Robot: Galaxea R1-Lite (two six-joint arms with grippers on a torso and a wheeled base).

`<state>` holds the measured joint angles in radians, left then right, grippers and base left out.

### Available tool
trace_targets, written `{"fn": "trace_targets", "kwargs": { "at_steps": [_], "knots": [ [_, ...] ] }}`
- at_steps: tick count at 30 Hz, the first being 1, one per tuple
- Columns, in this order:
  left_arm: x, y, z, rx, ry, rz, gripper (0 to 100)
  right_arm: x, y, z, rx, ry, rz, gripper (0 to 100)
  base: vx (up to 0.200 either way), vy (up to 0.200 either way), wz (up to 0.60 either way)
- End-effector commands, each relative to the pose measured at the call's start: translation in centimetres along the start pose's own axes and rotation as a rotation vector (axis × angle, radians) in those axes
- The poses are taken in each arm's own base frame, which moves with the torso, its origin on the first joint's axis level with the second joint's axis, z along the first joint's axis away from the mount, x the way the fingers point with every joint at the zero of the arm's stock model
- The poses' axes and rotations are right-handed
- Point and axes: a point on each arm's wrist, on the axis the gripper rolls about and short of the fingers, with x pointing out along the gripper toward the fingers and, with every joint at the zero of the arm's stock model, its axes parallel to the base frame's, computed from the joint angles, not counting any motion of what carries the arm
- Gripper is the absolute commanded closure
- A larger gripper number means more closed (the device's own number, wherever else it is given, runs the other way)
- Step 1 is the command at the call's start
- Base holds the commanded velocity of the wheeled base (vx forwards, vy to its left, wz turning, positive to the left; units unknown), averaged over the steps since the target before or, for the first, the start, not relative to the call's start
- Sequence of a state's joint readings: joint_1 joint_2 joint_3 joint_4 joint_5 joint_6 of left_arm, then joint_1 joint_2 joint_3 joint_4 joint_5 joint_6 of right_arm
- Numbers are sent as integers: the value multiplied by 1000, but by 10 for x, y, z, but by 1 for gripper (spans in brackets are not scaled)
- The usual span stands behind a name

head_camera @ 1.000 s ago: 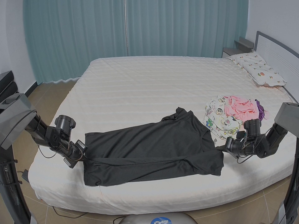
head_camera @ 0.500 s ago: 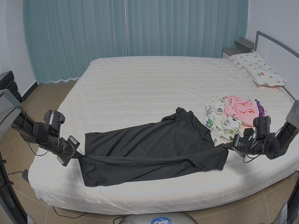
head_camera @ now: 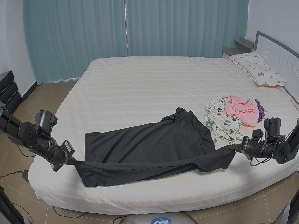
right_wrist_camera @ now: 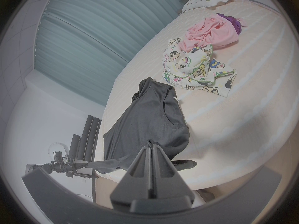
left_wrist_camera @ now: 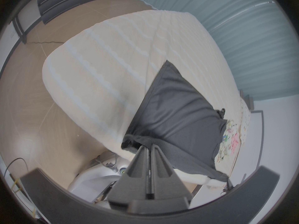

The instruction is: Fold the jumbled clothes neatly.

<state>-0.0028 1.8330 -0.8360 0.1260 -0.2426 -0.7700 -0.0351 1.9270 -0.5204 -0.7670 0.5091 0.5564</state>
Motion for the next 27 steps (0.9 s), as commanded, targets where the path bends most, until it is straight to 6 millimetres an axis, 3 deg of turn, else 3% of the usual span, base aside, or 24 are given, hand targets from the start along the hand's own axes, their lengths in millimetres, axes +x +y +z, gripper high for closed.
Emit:
{"fn": "trace_targets", "kwargs": {
  "at_steps": [1,16,27],
  "knots": [
    [-6,-2,-5,33,8,4,100,-11,3,3,-3,-33,4,100,0,0,0],
    [-5,-4,-9,88,57,85,100,-20,-5,-16,9,10,-25,100,0,0,0],
    [16,-15,11,75,52,102,100,1,-8,-3,-9,9,-18,100,0,0,0]
  ]
}}
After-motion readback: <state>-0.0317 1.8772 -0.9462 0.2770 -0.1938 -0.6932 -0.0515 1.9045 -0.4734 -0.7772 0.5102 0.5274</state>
